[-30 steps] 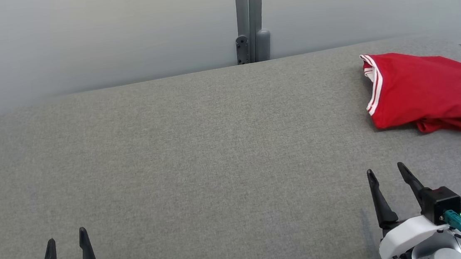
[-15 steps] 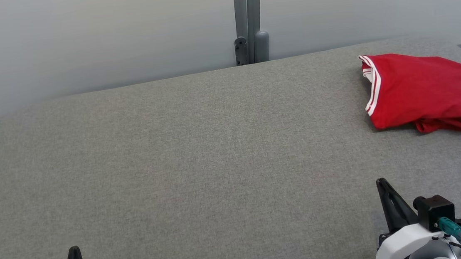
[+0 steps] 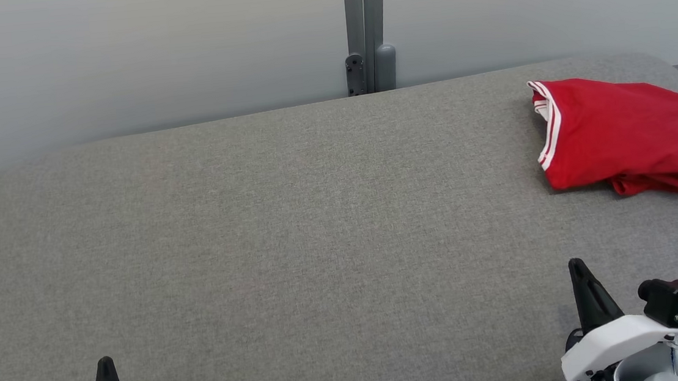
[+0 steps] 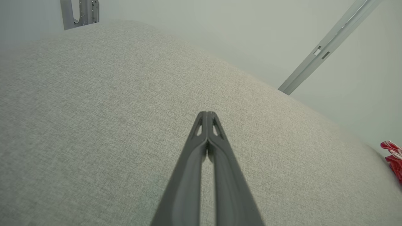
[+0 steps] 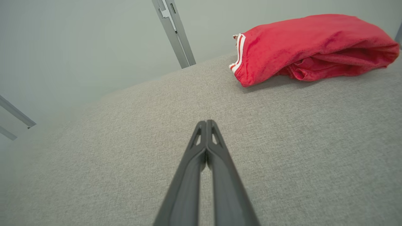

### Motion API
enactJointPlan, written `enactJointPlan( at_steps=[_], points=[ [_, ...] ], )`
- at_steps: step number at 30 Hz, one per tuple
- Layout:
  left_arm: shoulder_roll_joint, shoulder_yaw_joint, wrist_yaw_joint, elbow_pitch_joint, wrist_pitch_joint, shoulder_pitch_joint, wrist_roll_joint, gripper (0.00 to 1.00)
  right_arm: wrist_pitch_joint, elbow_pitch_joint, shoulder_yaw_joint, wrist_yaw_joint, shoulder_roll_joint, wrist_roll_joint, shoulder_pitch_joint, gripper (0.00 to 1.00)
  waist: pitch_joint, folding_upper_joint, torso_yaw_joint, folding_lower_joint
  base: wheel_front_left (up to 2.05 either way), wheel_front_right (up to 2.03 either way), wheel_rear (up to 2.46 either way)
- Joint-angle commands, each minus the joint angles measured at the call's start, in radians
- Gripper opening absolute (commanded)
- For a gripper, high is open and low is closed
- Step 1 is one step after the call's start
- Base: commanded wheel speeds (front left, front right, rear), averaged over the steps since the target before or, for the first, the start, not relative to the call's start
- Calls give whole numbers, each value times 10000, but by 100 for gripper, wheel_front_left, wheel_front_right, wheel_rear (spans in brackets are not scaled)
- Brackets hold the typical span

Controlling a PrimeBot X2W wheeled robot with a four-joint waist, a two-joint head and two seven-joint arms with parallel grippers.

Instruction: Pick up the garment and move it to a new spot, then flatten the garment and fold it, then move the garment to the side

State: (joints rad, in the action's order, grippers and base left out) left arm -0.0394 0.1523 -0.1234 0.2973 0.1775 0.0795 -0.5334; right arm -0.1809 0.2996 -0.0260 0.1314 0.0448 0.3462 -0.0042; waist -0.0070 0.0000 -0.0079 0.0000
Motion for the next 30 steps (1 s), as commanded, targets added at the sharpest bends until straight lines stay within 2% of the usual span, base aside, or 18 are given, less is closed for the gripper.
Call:
enactJointPlan(
  at_steps=[1,30],
  points=[
    [-65,-17,-18,-174,-76,-333,-428,0,83,-195,-61,-2,49,460,-263,0,1,0,1,0,0,0,0],
    [-98,-159,-47,-331,-1139,-942,-4310,0,1151,-358,-366,-5,61,5034,-586,0,28,0,22,0,0,0,0]
  ],
)
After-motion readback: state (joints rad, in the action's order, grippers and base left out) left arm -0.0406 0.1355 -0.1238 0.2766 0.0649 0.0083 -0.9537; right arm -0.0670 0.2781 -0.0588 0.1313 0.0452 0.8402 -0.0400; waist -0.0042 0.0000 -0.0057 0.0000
